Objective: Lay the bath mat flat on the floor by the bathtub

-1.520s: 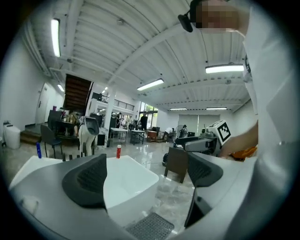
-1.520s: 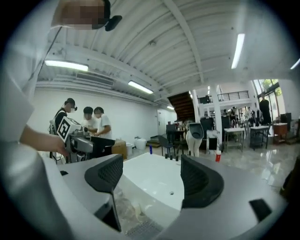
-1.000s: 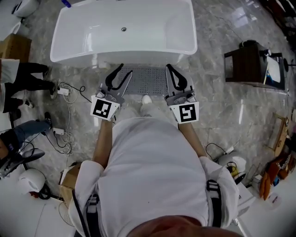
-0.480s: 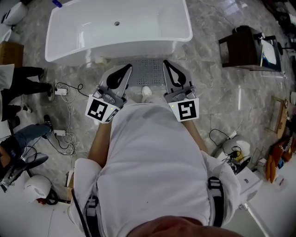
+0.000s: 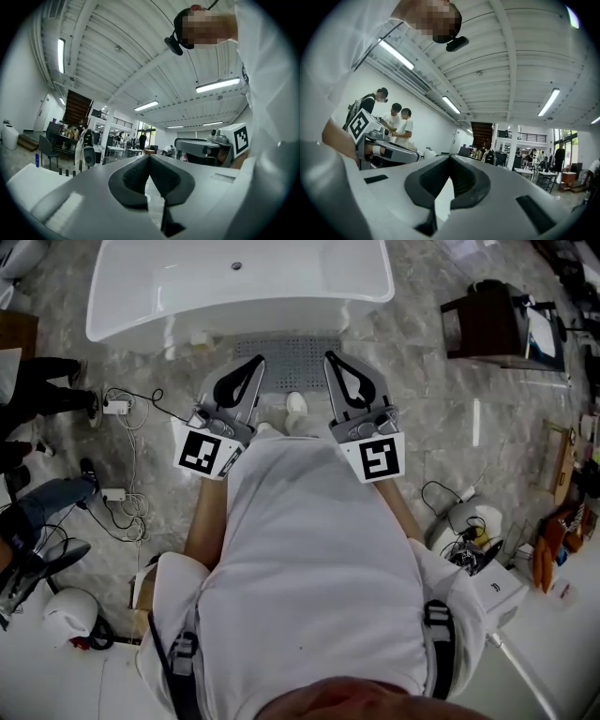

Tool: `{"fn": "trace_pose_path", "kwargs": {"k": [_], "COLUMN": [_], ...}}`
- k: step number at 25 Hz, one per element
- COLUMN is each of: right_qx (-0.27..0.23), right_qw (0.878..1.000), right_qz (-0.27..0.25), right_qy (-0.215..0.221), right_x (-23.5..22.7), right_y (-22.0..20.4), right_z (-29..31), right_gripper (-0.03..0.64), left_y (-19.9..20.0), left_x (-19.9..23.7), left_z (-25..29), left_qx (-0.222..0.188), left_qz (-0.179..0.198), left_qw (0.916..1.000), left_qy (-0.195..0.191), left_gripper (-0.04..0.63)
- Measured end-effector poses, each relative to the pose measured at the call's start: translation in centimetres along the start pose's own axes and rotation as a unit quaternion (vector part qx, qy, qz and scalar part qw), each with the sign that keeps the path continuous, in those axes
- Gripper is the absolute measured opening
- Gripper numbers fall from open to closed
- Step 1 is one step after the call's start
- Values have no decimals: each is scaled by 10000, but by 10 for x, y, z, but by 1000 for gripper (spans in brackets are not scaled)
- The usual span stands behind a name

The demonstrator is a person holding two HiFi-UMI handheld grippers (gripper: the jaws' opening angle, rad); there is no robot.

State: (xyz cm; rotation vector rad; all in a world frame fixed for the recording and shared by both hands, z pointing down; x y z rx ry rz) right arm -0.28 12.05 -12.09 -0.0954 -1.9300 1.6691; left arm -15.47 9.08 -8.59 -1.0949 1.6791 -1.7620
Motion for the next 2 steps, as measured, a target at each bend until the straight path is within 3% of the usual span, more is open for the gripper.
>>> {"fn": "trace_pose_path", "kwargs": {"k": [2], "right_qx": [31], "right_qw": [10000], "right_qz": [-77], "right_qy": [26], "right_x": [7], "right_y": [3], "right_z": [-3], "right_gripper": [2], "left_y": [0], "left_x": [3], "left_z": [-9], "left_qx": [-33], "left_qz": [-33], "left_qw": [10000], "left_qy": [34], "left_gripper": [0]}}
Point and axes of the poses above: the fingertips, and each gripper's own axes: z forward along the fingers, x to its left, y out of its top, the point moved 5 cm from there along -z, backward along the fingers, and after that the axes turned 9 degrees about -z, right-handed, at the moved point
